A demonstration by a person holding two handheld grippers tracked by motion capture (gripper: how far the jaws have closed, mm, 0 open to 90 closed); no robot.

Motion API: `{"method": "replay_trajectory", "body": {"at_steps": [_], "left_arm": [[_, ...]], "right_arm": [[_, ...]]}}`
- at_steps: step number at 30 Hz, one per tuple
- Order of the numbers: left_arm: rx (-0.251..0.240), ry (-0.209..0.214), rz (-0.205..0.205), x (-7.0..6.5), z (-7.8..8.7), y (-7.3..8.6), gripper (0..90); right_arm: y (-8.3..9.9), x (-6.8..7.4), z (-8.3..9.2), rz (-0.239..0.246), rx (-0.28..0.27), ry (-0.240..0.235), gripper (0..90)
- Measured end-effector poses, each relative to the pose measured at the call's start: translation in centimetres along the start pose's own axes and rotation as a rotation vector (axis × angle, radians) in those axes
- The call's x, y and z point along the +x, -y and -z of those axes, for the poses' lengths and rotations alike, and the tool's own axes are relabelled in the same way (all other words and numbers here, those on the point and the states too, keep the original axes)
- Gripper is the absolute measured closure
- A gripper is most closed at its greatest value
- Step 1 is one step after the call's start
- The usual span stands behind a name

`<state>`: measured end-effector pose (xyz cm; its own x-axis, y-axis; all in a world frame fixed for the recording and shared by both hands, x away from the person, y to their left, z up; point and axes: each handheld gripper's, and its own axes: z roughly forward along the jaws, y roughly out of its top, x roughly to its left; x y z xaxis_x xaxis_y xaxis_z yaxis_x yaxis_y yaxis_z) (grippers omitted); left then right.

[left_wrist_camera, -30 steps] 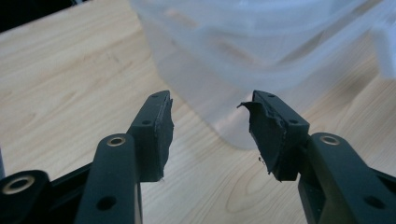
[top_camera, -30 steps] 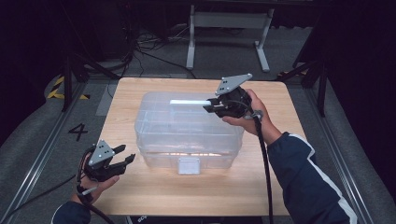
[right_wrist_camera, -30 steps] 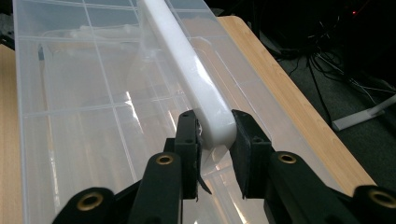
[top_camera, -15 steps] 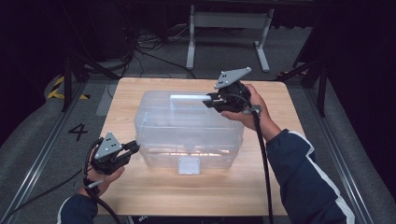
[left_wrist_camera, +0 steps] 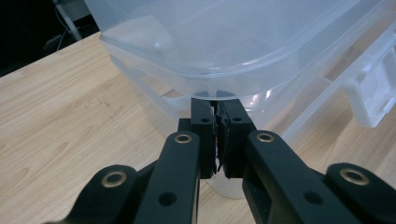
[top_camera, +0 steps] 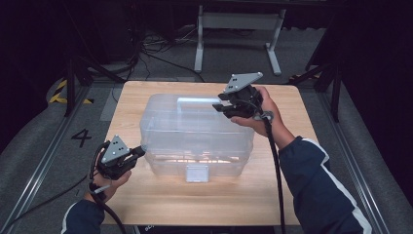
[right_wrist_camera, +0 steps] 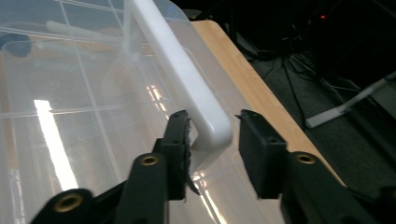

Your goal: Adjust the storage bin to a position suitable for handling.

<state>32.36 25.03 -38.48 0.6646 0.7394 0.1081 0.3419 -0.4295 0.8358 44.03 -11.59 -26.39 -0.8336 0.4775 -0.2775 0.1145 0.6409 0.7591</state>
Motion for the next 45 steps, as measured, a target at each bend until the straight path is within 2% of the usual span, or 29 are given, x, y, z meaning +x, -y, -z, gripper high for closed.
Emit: {"method": "replay_trajectory", "body": {"at_steps": [3,4,5,7,8,10,11,13,14,16,18,19,23,24,25,26,27,29,34,35,41,43,45], "left_arm": [[0.001,0.000,-0.002,0.0,0.0,0.0,86.4],[-0.003,-0.001,-0.004,0.0,0.0,0.0,86.4],[-0.004,0.000,-0.003,0.0,0.0,-0.1,86.3],[0.000,-0.004,-0.014,0.0,0.0,-0.2,85.9],[-0.004,-0.006,-0.017,0.0,0.0,-0.2,85.7],[-0.009,-0.006,-0.016,0.1,0.0,-0.3,85.8],[-0.009,-0.007,-0.019,0.1,0.0,-0.4,85.8],[-0.013,-0.011,-0.018,0.1,0.0,-0.5,85.8],[-0.017,-0.011,-0.017,0.2,0.0,-0.6,85.8],[-0.021,-0.011,-0.016,0.2,0.0,-0.7,85.8],[-0.029,-0.008,-0.013,0.3,0.1,-0.8,85.7],[-0.027,-0.007,-0.014,0.4,0.1,-0.9,85.7],[-0.035,-0.012,-0.024,0.6,0.2,-1.4,85.7],[-0.035,-0.012,-0.024,0.6,0.2,-1.4,85.7],[-0.045,-0.012,-0.023,0.7,0.3,-1.6,85.5],[-0.045,-0.012,-0.023,0.7,0.3,-1.6,85.5],[-0.045,-0.014,-0.025,0.8,0.3,-1.7,85.5],[-0.055,-0.015,-0.026,0.9,0.3,-2.1,85.3],[-0.064,-0.017,-0.032,1.1,0.5,-2.5,84.9],[-0.070,-0.019,-0.033,1.1,0.5,-2.7,84.9],[-0.071,-0.014,-0.044,1.1,0.4,-3.2,84.8],[-0.073,-0.016,-0.046,1.1,0.4,-3.2,84.6],[-0.067,-0.018,-0.047,1.1,0.5,-3.3,84.1]], "right_arm": [[0.7,-0.4,1.4,-0.028,-0.034,0.020,55.7],[0.7,-0.4,1.4,-0.028,-0.034,0.020,55.7],[1.4,-0.7,2.7,-0.032,-0.055,0.056,53.6],[1.8,-0.9,3.3,-0.039,-0.069,0.068,53.5],[3.0,-1.3,4.8,-0.056,-0.094,0.112,53.1],[4.1,-1.7,5.8,-0.077,-0.109,0.139,51.2],[4.1,-1.7,5.8,-0.077,-0.109,0.139,51.2],[5.5,-2.1,6.7,-0.111,-0.129,0.142,50.2],[7.2,-2.5,7.3,-0.134,-0.129,0.152,49.5],[7.7,-2.5,7.4,-0.141,-0.127,0.155,49.5],[9.8,-2.6,7.8,-0.143,-0.108,0.175,49.2],[9.8,-2.6,7.8,-0.143,-0.108,0.175,49.2],[12.0,-1.7,7.9,-0.117,-0.089,0.163,49.3],[12.0,-1.7,7.9,-0.117,-0.089,0.163,49.3],[12.9,-1.2,7.6,-0.105,-0.074,0.163,49.0],[12.9,-1.2,7.6,-0.105,-0.074,0.163,49.0],[13.8,-0.6,7.0,-0.107,-0.065,0.140,47.7],[14.5,0.0,6.4,-0.092,-0.055,0.124,47.1],[15.4,1.0,5.3,-0.092,-0.061,0.093,44.9],[15.7,1.3,5.0,-0.095,-0.089,0.083,44.7],[15.5,1.8,4.7,-0.103,-0.151,0.087,45.4],[15.2,2.0,4.7,-0.108,-0.206,0.098,48.8],[15.1,2.1,4.6,-0.107,-0.214,0.099,49.1]]}}
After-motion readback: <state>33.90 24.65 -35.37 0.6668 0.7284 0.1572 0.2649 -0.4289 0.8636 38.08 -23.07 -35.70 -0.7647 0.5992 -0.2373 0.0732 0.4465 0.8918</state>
